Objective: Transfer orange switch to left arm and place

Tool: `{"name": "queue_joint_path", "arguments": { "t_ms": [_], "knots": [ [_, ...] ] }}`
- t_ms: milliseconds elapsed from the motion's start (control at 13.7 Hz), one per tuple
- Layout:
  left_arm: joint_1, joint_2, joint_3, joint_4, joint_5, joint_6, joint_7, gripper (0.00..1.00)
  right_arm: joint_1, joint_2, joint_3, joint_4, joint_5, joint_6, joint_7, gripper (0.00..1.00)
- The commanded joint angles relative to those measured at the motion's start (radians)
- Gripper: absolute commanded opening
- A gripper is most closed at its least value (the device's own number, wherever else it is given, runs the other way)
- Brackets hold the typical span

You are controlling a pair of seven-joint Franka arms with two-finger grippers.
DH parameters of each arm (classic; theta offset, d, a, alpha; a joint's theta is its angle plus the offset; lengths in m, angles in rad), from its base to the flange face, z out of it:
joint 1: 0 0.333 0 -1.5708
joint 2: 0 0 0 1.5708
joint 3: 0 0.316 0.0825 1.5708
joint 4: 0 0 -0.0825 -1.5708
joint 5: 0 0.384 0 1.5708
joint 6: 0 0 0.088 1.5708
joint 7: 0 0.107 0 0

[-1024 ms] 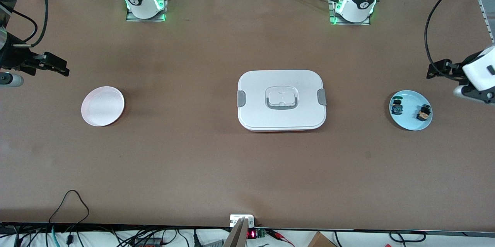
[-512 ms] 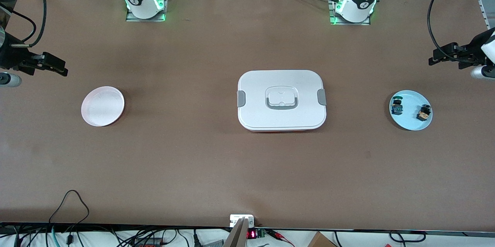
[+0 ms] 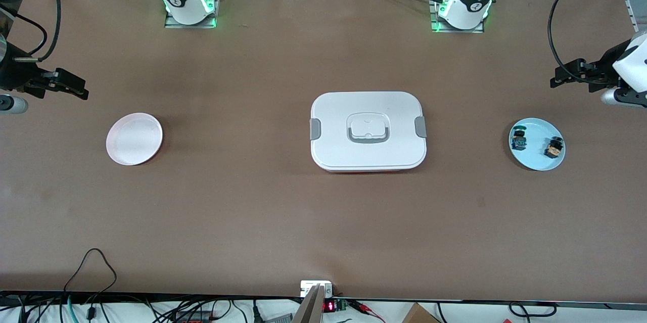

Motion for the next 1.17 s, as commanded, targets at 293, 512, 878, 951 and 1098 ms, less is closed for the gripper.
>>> {"name": "queue_joint_path", "arguments": {
  "t_ms": [293,512,878,951,1098],
  "knots": [
    [0.001,-0.017,-0.003,0.03,0.064,-0.021,-0.006,1.0,-0.003,-0.009,0.009,0.008,-0.015,-0.009,0.002,1.0],
    [-0.002,-0.014,-0.006,0.037,0.062,-0.026,-0.016,1.0,-0.001,-0.009,0.009,0.008,-0.015,-0.009,0.002,1.0],
    [-0.004,0.003,-0.008,0.077,0.053,-0.032,-0.016,1.0,-0.001,-0.011,0.011,0.009,-0.013,-0.006,0.002,1.0],
    [-0.002,0.003,-0.008,0.077,0.052,-0.032,-0.01,1.0,-0.001,-0.011,0.011,0.008,-0.01,-0.009,0.002,1.0],
    [-0.002,0.003,-0.008,0.079,0.056,-0.033,-0.013,1.0,-0.001,-0.014,0.011,0.009,-0.005,-0.014,-0.02,1.0]
  ]
}}
